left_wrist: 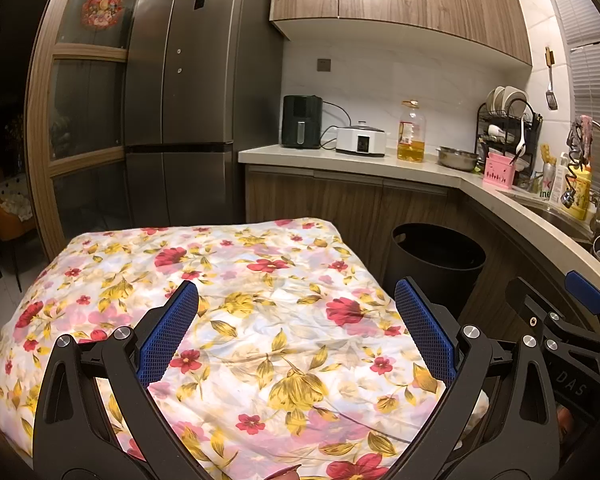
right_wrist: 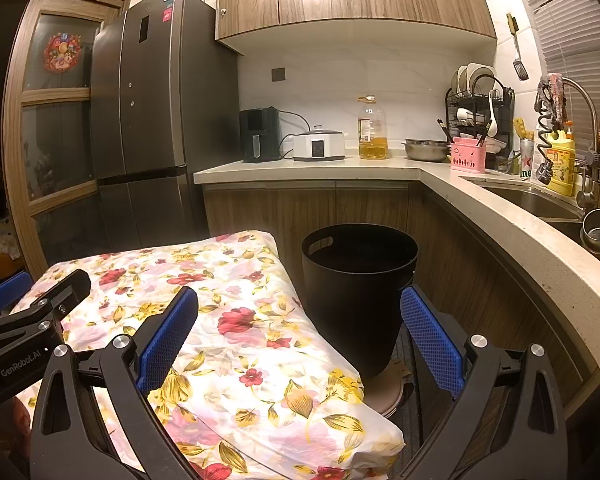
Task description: Collect trash
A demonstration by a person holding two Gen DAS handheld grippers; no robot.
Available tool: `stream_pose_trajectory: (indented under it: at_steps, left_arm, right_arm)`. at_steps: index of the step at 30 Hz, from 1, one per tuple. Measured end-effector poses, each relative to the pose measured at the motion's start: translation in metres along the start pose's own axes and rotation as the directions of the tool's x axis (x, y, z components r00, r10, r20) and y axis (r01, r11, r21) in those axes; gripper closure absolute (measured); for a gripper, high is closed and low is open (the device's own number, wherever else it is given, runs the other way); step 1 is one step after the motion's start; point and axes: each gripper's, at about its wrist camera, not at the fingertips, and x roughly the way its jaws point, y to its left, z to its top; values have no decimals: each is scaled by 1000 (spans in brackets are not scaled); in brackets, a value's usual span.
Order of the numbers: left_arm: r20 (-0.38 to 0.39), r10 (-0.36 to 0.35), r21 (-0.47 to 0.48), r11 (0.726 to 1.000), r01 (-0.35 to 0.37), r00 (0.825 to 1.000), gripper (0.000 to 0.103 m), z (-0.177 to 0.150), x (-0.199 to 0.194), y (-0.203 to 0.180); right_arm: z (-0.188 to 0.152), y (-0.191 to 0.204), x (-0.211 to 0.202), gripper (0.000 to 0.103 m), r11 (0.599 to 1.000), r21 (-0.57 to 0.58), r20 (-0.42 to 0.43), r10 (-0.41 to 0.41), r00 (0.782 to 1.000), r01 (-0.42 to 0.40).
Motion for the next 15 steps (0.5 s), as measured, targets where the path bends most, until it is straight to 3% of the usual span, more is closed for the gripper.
stream_pose_trajectory:
  at_steps: [15]
  left_arm:
    - [-2,0,0,1000,0,1000,6,0,0,-1]
  right_arm:
    - [0,-1,-1,6,1000,1,2,-1,1000,1]
